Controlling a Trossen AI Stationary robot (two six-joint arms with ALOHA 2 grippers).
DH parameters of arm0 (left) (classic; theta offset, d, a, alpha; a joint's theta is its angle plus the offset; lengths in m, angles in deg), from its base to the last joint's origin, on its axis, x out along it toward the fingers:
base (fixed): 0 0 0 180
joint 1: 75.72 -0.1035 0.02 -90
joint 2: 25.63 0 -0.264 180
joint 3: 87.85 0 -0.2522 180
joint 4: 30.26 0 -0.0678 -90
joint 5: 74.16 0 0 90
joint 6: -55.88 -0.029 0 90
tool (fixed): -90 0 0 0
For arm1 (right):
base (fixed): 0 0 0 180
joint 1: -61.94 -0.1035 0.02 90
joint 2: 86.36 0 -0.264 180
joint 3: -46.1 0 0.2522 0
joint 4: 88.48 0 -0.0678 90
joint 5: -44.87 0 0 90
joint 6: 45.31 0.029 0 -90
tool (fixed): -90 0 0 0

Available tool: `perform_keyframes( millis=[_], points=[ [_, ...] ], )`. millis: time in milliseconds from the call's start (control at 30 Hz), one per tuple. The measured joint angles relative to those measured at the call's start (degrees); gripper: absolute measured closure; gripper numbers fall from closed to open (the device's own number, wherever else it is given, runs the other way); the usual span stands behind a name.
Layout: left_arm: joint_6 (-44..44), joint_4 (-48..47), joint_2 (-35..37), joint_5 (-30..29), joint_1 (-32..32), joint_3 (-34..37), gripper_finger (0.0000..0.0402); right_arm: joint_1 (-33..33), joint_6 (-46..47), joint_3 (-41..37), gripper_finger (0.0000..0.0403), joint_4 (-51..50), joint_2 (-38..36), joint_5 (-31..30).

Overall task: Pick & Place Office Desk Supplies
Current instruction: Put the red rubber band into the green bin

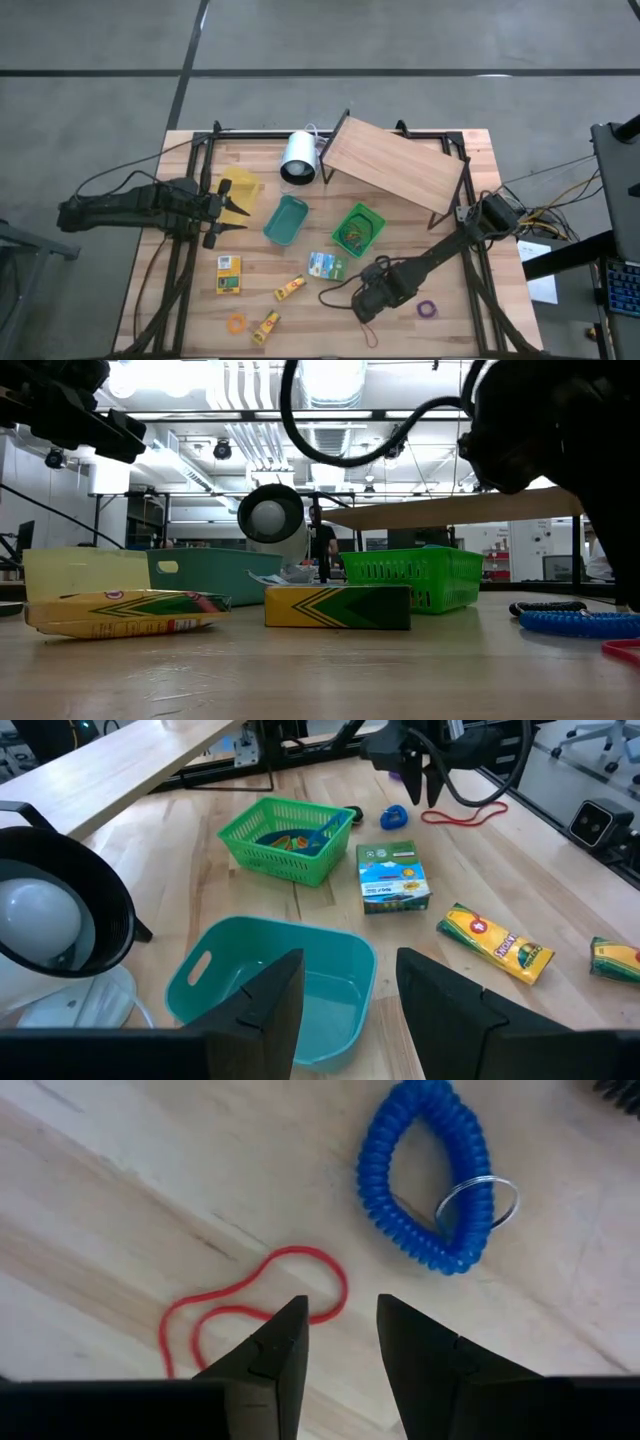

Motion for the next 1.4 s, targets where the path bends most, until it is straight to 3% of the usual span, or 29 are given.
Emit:
perform_keyframes(
  millis=[567, 1033, 1400],
  points=[
    [0.01, 0.01, 0.0, 0.0, 0.0, 0.0, 0.0238, 0.0, 1.18, -4.55, 0.0285, 6.49, -0.09, 0.31],
    [0.0, 0.01, 0.0, 0.0, 0.02, 0.0, 0.0238, 1.73, 1.14, -5.11, 0.0332, 7.26, -0.13, 3.41],
    [0.01, 0.01, 0.0, 0.0, 0.0, 0.0, 0.0238, 1.95, 2.34, -5.72, 0.0329, 11.11, 0.37, 3.79]
  ],
)
